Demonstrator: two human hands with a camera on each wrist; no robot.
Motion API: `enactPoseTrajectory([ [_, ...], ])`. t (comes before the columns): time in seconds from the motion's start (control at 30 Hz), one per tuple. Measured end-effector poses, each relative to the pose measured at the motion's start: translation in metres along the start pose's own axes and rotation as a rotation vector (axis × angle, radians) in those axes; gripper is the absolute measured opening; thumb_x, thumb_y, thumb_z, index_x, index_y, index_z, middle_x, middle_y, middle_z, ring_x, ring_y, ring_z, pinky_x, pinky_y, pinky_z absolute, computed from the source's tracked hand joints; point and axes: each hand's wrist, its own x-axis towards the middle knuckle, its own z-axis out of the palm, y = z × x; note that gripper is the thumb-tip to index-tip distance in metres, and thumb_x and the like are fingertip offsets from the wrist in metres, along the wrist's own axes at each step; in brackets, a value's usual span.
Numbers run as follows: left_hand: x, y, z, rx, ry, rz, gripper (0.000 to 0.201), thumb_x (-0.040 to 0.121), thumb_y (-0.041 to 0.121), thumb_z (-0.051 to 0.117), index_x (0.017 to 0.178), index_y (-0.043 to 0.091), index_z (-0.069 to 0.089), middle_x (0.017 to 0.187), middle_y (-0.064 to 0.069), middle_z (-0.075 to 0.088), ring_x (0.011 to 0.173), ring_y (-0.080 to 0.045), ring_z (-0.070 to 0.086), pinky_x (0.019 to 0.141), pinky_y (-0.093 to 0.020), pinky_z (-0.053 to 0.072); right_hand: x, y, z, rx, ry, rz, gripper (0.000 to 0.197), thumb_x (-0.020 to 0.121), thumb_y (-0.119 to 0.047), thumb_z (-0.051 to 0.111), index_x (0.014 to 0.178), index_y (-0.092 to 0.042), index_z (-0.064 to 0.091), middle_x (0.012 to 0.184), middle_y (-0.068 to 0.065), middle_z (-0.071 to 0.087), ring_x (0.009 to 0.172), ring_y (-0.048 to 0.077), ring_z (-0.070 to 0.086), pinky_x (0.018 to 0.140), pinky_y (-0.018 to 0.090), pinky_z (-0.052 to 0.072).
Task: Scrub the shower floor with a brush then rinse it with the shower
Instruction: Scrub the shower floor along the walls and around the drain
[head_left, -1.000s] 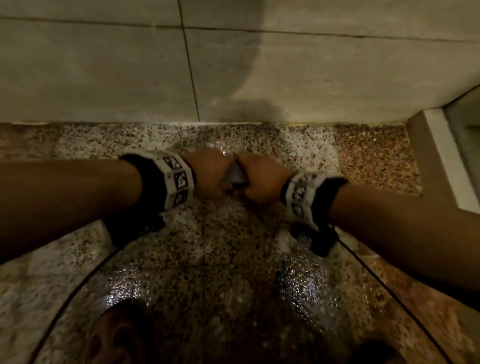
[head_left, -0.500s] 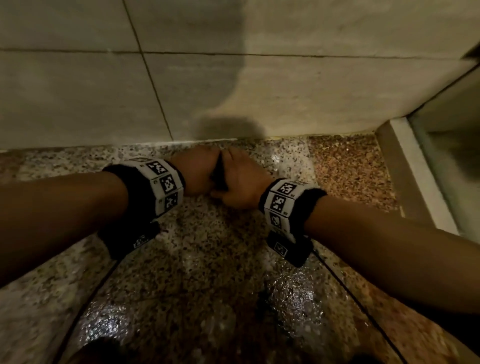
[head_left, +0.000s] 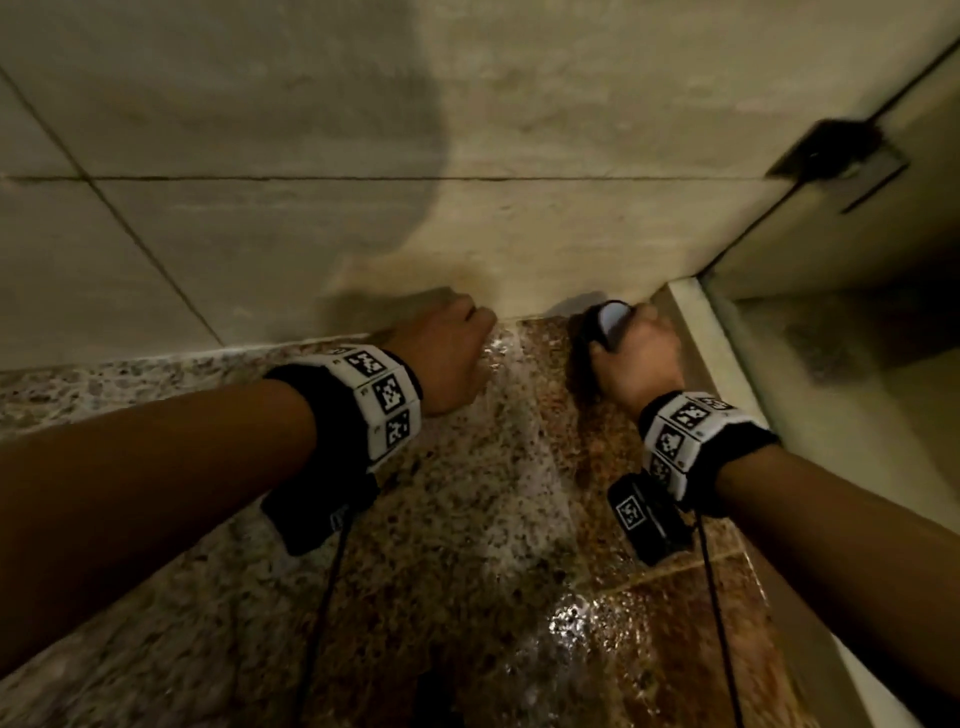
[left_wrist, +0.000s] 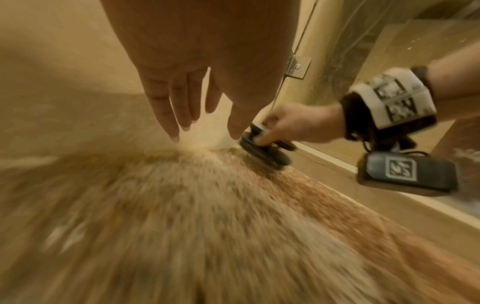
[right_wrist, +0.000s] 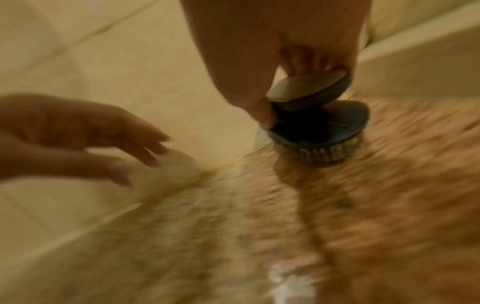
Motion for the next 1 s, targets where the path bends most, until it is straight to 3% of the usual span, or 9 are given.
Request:
enactPoseTrajectory([
  [0.13, 0.019, 0.015, 0.002, -0.066, 0.052, 0.040, 0.042, 0.093, 0.027, 0.052, 0.129, 0.006, 0.045, 0.126, -0.015, 0.044, 0.115, -0.031, 0.044, 0.095, -0.040, 0.039, 0.008, 0.008, 0.011, 0.027, 0.040, 0.165, 0.062, 0.089, -0.038, 0.062, 0.131, 0.003, 0.043, 0.131, 0.024, 0.050, 0.120, 0.041, 0.048, 0.099, 0.044, 0.042],
  [0.27, 0.035, 0.029, 0.015, -0.104, -0.046, 0.038, 0.047, 0.088, 0.022, 0.055, 0.132, 0.012, 0.043, 0.126, -0.014, 0.044, 0.114, -0.032, 0.045, 0.095, -0.043, 0.041, -0.007, -0.029, 0.027, 0.164, -0.026, -0.275, 0.046, 0.085, -0.033, 0.062, 0.124, -0.009, 0.061, 0.117, 0.016, 0.065, 0.104, 0.034, 0.062, 0.089, 0.036, 0.047],
  [0.33, 0.038, 0.027, 0.013, -0.038, -0.042, 0.038, 0.050, 0.086, 0.020, 0.056, 0.134, 0.013, 0.043, 0.129, -0.015, 0.043, 0.115, -0.033, 0.043, 0.096, -0.043, 0.041, -0.008, -0.033, 0.023, 0.263, -0.014, -0.360, 0.047, 0.083, -0.031, 0.064, 0.126, -0.013, 0.061, 0.116, 0.013, 0.066, 0.103, 0.033, 0.062, 0.088, 0.033, 0.046],
  [0.47, 0.039, 0.030, 0.003, 0.100, -0.007, 0.144, 0.043, 0.087, 0.015, 0.055, 0.128, 0.002, 0.049, 0.127, -0.020, 0.047, 0.116, -0.037, 0.044, 0.095, -0.048, 0.041, 0.024, 0.022, 0.002, 0.134, 0.050, 0.166, 0.052, 0.083, -0.037, 0.069, 0.123, -0.006, 0.057, 0.121, 0.019, 0.062, 0.112, 0.037, 0.058, 0.092, 0.040, 0.048],
  [0.53, 0.042, 0.035, 0.000, 0.106, 0.001, 0.166, 0.043, 0.087, 0.013, 0.052, 0.128, 0.001, 0.050, 0.130, -0.021, 0.047, 0.118, -0.037, 0.043, 0.097, -0.047, 0.039, 0.019, 0.024, 0.002, 0.128, 0.048, 0.231, 0.057, 0.084, -0.040, 0.068, 0.127, -0.006, 0.054, 0.125, 0.018, 0.059, 0.115, 0.037, 0.056, 0.093, 0.041, 0.047],
  [0.67, 0.050, 0.047, 0.004, 0.106, -0.110, 0.168, 0.059, 0.092, 0.015, 0.048, 0.147, 0.011, 0.028, 0.153, -0.010, 0.026, 0.138, -0.028, 0.026, 0.113, -0.036, 0.025, -0.004, -0.013, 0.018, 0.211, 0.003, -0.357, 0.046, 0.083, -0.038, 0.058, 0.123, -0.017, 0.063, 0.113, 0.010, 0.068, 0.099, 0.033, 0.065, 0.081, 0.034, 0.049],
  [0.7, 0.052, 0.049, 0.005, 0.125, -0.132, 0.182, 0.062, 0.092, 0.013, 0.047, 0.150, 0.013, 0.022, 0.156, -0.008, 0.018, 0.141, -0.026, 0.021, 0.115, -0.035, 0.022, 0.002, -0.008, 0.011, 0.205, 0.007, -0.329, 0.045, 0.083, -0.038, 0.058, 0.122, -0.018, 0.063, 0.112, 0.009, 0.068, 0.098, 0.032, 0.065, 0.080, 0.034, 0.050],
  [0.83, 0.055, 0.047, 0.007, 0.171, -0.162, 0.179, 0.067, 0.094, 0.016, 0.047, 0.152, 0.018, 0.014, 0.159, -0.005, 0.009, 0.144, -0.025, 0.017, 0.114, -0.038, 0.026, 0.028, 0.035, -0.004, 0.024, 0.016, 0.180, 0.049, 0.089, -0.033, 0.061, 0.127, -0.004, 0.052, 0.125, 0.018, 0.058, 0.114, 0.036, 0.055, 0.092, 0.040, 0.047],
  [1.0, 0.062, 0.058, 0.007, 0.145, -0.132, 0.220, 0.066, 0.091, 0.025, 0.053, 0.149, 0.013, 0.025, 0.156, -0.008, 0.020, 0.141, -0.025, 0.024, 0.114, -0.036, 0.024, -0.016, -0.009, 0.024, -0.053, -0.013, -0.266, 0.036, 0.092, -0.030, 0.051, 0.121, -0.008, 0.052, 0.116, 0.012, 0.060, 0.105, 0.034, 0.057, 0.079, 0.036, 0.046],
])
